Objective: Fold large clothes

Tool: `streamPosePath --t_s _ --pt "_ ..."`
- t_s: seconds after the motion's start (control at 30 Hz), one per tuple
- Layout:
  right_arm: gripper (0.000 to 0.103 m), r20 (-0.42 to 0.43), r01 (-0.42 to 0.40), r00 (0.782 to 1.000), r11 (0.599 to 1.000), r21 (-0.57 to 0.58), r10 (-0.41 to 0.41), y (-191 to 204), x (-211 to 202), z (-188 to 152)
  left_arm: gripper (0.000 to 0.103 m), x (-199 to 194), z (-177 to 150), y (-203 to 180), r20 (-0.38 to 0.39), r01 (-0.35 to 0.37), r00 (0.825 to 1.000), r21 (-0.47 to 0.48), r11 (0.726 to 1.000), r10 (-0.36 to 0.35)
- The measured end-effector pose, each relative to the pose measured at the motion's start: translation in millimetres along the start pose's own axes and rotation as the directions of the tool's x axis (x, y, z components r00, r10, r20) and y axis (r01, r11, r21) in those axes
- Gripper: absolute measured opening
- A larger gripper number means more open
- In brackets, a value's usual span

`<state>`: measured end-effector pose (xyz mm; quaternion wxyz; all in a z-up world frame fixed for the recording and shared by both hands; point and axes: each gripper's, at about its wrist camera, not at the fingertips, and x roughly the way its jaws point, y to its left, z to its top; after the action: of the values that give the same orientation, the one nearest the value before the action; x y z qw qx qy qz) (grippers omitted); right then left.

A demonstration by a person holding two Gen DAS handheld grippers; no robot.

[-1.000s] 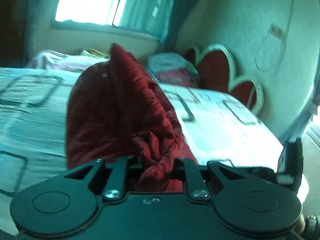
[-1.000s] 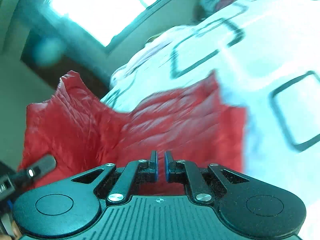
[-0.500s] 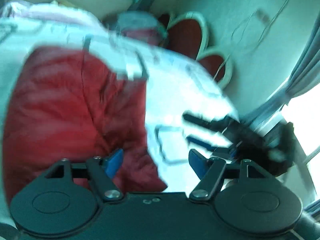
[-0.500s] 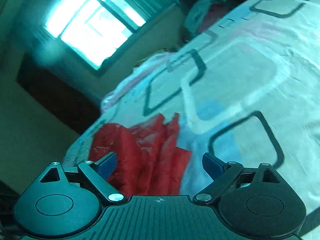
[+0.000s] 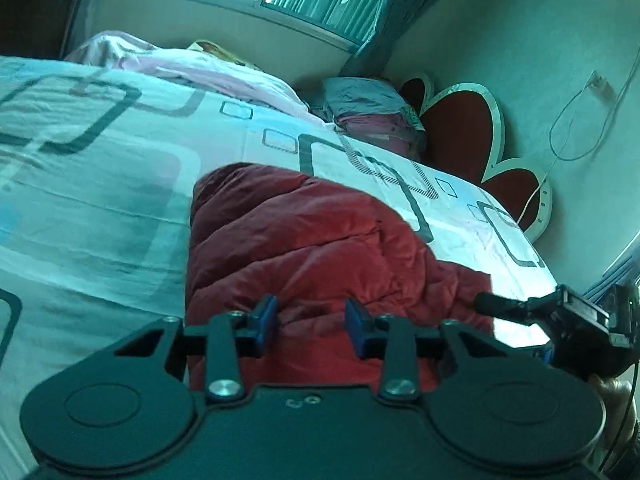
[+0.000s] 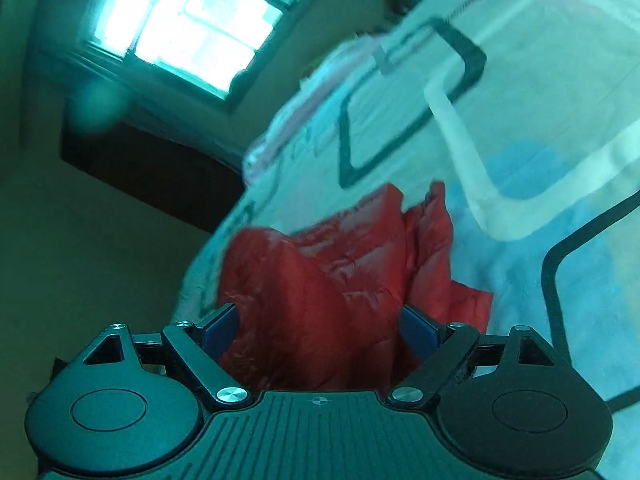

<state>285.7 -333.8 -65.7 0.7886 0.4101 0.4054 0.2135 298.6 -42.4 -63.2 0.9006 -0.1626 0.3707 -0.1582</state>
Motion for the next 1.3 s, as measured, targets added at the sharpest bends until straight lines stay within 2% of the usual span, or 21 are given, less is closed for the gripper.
streamPosePath --t_s 0.2,0.23,0.27,0.3,0.33,0.4,0.43,0.53,0.6,0.7,0.83,0.9,1.0,1.07,1.1,1.17,1.2,1.3 --pt "0.086 -0.052 0.075 0.996 0.997 -0.023 -0.076 2 25 -5 0.035 12 -6 7 -0.054 0.069 0.996 0.016 0.997 -0.068" --pt "0.082 -0.047 0.086 0.995 0.996 -0.031 -0.087 4 26 -6 0.035 14 -6 10 -0.057 0.082 0.995 0.015 0.997 -0.081" --pt "0.069 -0.043 0.090 0.995 0.995 -0.044 -0.092 7 27 -8 0.035 14 -7 12 -0.058 0.093 0.994 0.012 0.996 -0.092" --pt "0.043 -0.047 0.089 0.995 0.995 -0.052 -0.091 10 29 -10 0.035 15 -6 15 -0.058 0.108 0.992 0.008 0.994 -0.108" --pt "0.033 -0.034 0.096 0.995 0.993 -0.066 -0.098 15 28 -12 0.035 15 -6 17 -0.056 0.119 0.991 0.006 0.993 -0.118" --pt "0.021 0.008 0.101 0.995 0.986 -0.130 -0.101 32 21 -18 0.035 15 -5 20 -0.046 0.141 0.989 0.009 0.990 -0.141" --pt "0.018 0.032 0.106 0.994 0.980 -0.166 -0.102 41 16 -21 0.035 13 -5 19 -0.034 0.156 0.987 0.021 0.988 -0.155" --pt "0.017 0.115 0.126 0.989 0.942 -0.311 -0.094 67 -2 -36 0.035 16 -2 12 -0.028 0.203 0.979 0.074 0.976 -0.201" --pt "0.017 0.148 0.137 0.985 0.929 -0.344 -0.091 67 -12 -47 0.035 24 -1 1 -0.053 0.205 0.978 0.134 0.970 -0.200" --pt "0.017 0.166 0.147 0.981 0.948 -0.283 -0.102 43 -17 -62 0.035 37 -4 -13 -0.085 0.198 0.979 0.202 0.959 -0.184" --pt "0.018 0.149 0.192 0.974 0.969 -0.153 -0.169 -2 -4 -74 0.035 61 -11 -28 -0.153 0.167 0.980 0.273 0.947 -0.128" --pt "0.017 0.151 0.187 0.973 0.979 -0.080 -0.173 -18 1 -74 0.035 69 -12 -31 -0.165 0.161 0.979 0.275 0.948 -0.119" --pt "0.019 0.142 0.201 0.971 0.978 -0.053 -0.192 -16 -1 -69 0.035 68 -7 -32 -0.171 0.166 0.977 0.264 0.950 -0.123" --pt "0.040 0.194 0.285 0.944 0.956 -0.066 -0.268 -3 -16 -65 0.036 57 -1 -29 -0.141 0.152 0.983 0.259 0.954 -0.119" --pt "0.049 0.255 0.340 0.917 0.936 -0.091 -0.308 7 -27 -64 0.036 51 2 -26 -0.123 0.141 0.986 0.262 0.955 -0.112" --pt "0.049 0.326 0.386 0.888 0.911 -0.144 -0.325 26 -43 -57 0.036 42 9 -19 -0.086 0.123 0.991 0.257 0.958 -0.104" --pt "0.049 0.346 0.397 0.882 0.900 -0.181 -0.319 38 -47 -52 0.036 41 13 -15 -0.075 0.113 0.992 0.254 0.961 -0.097" --pt "0.049 0.309 0.411 0.898 0.847 -0.335 -0.314 77 -26 -34 0.036 46 27 -5 -0.054 0.081 0.996 0.229 0.970 -0.070"
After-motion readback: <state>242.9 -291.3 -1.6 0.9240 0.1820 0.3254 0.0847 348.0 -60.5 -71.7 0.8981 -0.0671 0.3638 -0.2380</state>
